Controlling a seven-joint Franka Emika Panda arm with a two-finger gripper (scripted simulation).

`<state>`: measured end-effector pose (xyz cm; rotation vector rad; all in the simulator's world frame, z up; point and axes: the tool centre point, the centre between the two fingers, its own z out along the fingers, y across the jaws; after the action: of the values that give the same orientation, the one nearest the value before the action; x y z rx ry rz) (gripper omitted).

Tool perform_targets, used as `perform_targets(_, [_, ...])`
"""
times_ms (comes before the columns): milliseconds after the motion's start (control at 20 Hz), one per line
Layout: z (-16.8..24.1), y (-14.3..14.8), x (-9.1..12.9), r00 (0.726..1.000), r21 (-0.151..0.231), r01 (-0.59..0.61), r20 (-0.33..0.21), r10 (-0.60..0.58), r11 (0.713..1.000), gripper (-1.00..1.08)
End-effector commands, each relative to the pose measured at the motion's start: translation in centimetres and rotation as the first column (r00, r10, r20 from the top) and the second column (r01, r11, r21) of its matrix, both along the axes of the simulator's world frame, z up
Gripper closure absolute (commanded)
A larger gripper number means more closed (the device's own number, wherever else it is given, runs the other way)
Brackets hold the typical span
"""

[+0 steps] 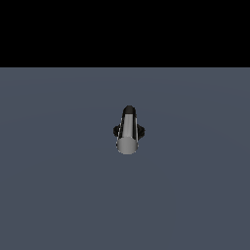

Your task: Turn on the faucet by rotating a designated handle.

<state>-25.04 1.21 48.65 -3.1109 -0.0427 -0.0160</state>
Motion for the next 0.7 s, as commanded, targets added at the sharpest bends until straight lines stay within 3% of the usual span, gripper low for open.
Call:
perform_targets(0, [0.0, 0.0, 0.0, 1.000, 0.000, 0.000, 0.000, 0.000, 1.000, 1.08])
perform_targets(650, [-3.9, 0.4, 1.2, 1.000, -0.003, -0.001, -0.001, 0.001, 1.000, 1.08])
